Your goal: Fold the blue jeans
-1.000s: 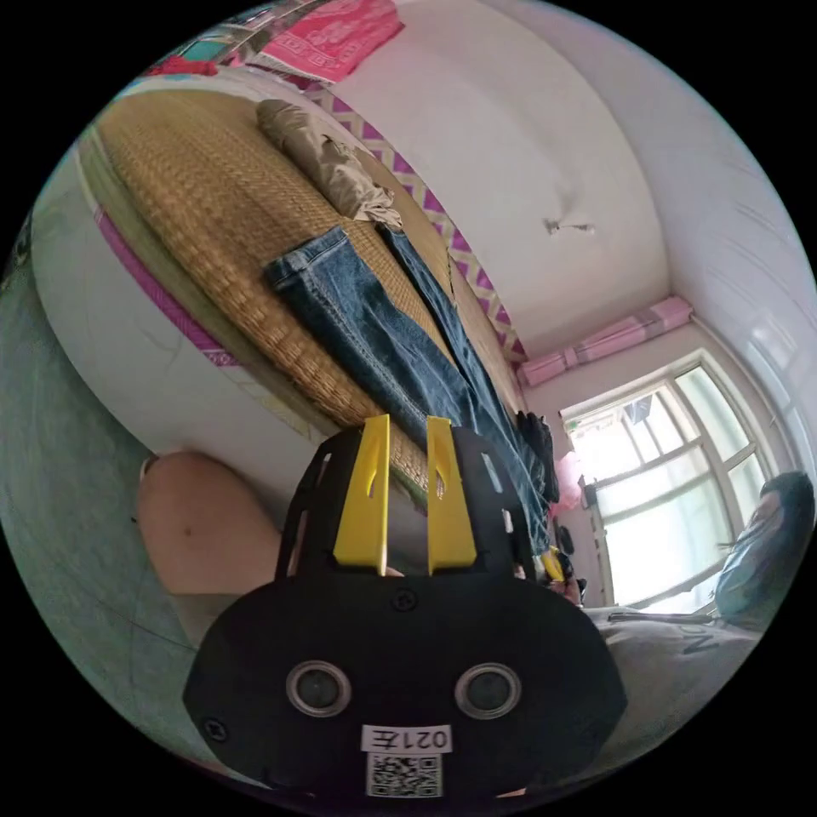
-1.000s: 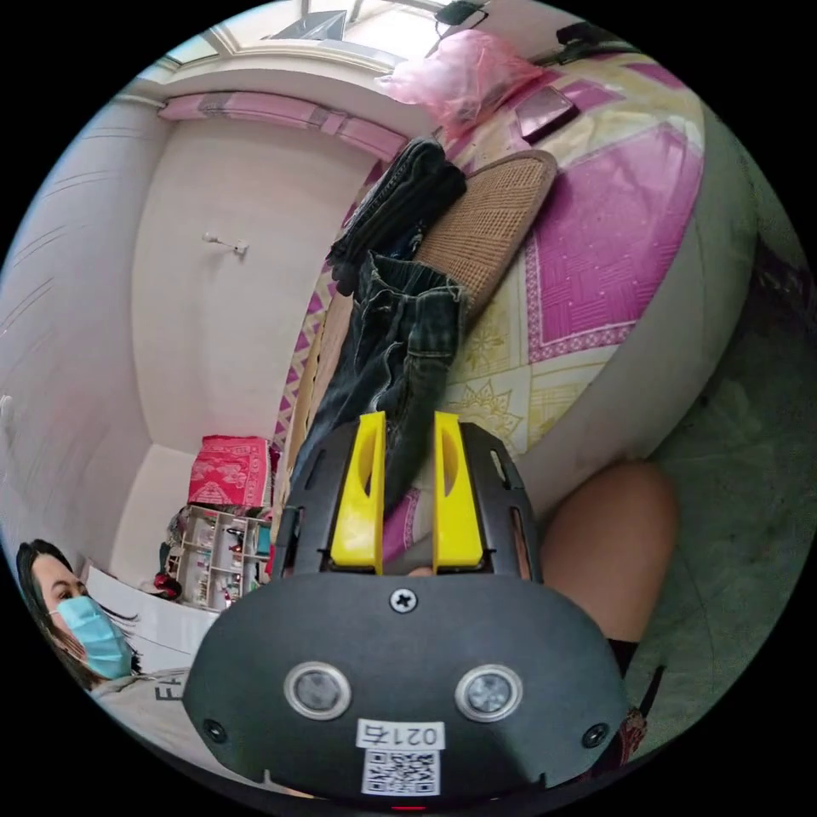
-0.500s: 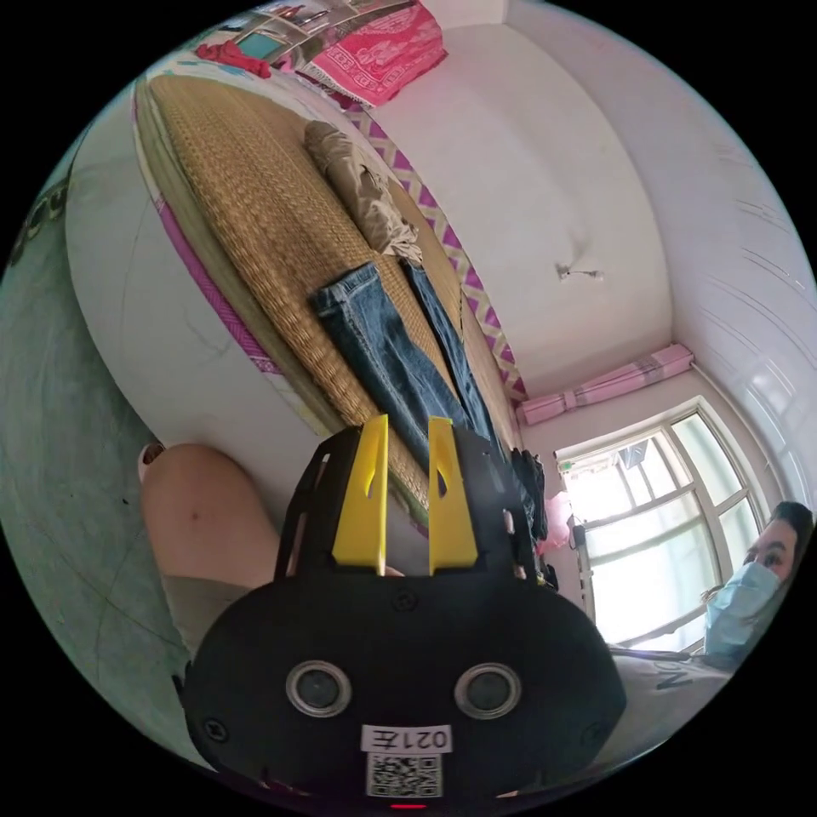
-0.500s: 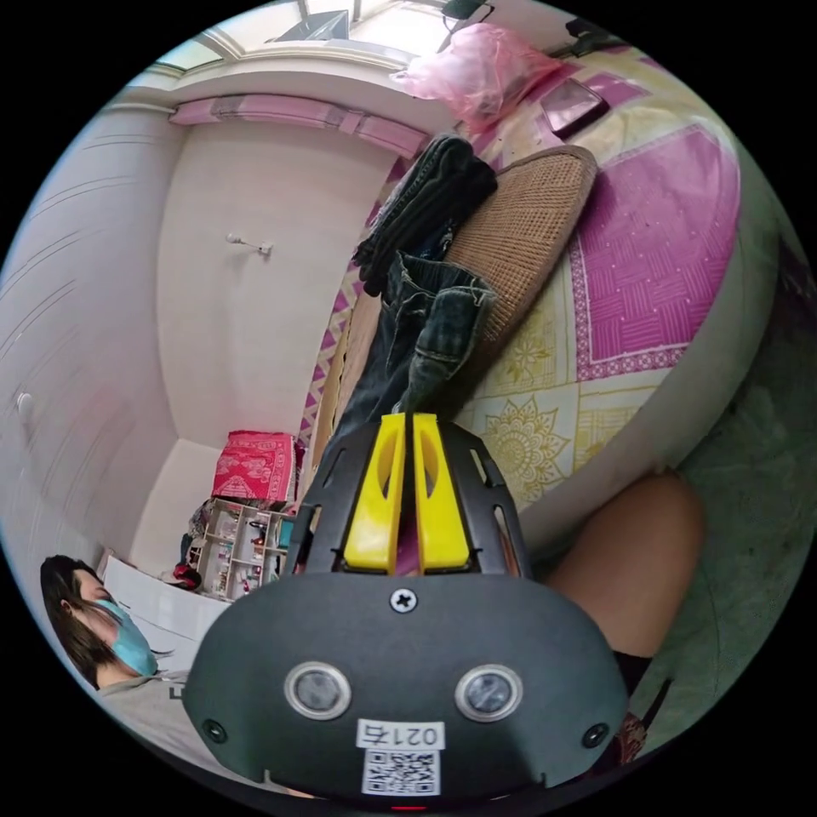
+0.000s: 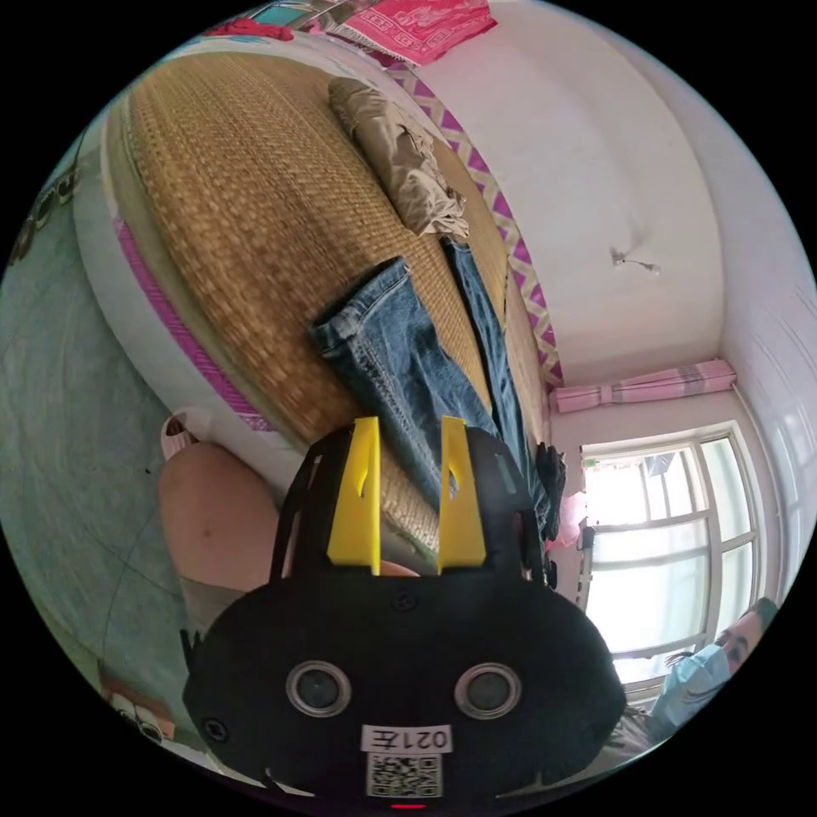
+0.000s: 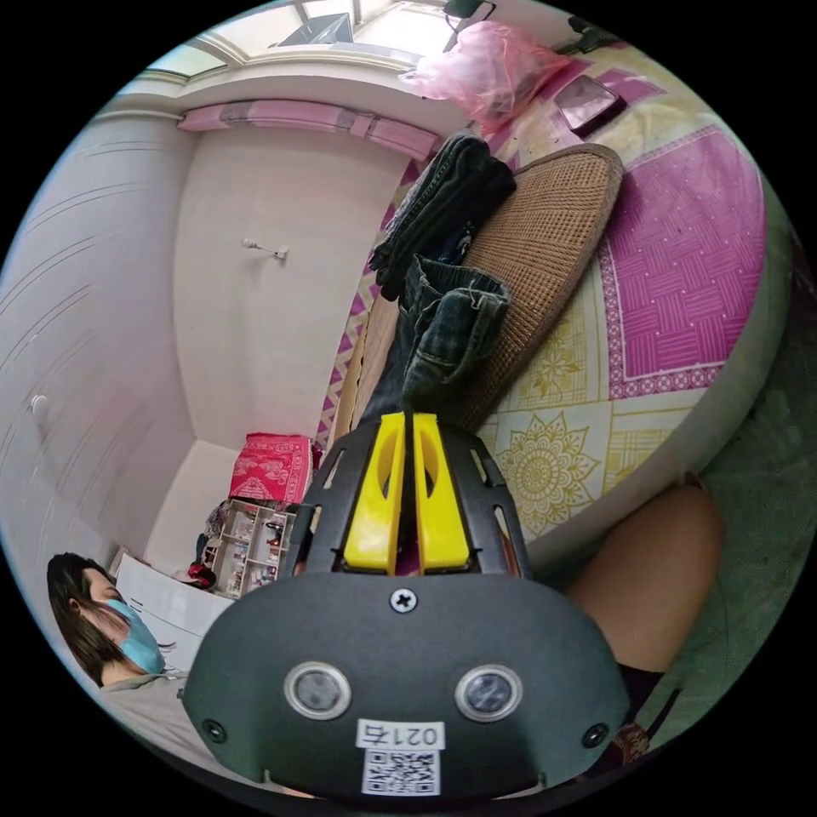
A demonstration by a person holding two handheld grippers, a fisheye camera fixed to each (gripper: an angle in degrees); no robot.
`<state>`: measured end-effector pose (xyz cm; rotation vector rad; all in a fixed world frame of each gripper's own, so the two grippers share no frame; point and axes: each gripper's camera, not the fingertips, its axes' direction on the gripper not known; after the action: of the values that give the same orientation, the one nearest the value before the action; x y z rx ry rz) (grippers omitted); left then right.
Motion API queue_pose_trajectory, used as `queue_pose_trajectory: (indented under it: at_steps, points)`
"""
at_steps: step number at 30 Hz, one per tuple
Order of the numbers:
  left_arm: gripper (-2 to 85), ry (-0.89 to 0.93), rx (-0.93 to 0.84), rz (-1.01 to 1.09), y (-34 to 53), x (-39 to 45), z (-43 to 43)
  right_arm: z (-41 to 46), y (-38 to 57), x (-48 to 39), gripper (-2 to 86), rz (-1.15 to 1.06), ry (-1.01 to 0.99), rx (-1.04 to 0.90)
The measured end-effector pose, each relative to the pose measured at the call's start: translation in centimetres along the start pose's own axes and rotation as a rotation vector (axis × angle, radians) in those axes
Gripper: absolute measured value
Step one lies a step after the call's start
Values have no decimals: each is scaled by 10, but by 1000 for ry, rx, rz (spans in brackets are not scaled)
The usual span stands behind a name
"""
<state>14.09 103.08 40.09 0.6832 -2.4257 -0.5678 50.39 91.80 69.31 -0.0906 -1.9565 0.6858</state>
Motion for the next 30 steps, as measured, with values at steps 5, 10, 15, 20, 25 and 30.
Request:
queue_pose_trajectory:
  at_steps: [5,10,15,20,25,30]
  points:
    - [6,-8,31,-46,-13,-10,37,13,2,26,2,14,-14,-1]
    - [-8,75,2,30,-27,6,52,29,-7,35,1,17,-21,-50]
    - [-9,92,-62,257,-69,99,67,63,-43,7,0,-13,-142,-152]
    - [-9,85,-127,379,-169,223,129,125,-106,-38,0,-47,-169,-157]
    - [-9,-38,-137,320,-300,313,243,237,-199,-39,2,-3,-163,-135]
    - [-8,-265,-147,254,-403,362,401,396,-266,14,6,76,-25,-179]
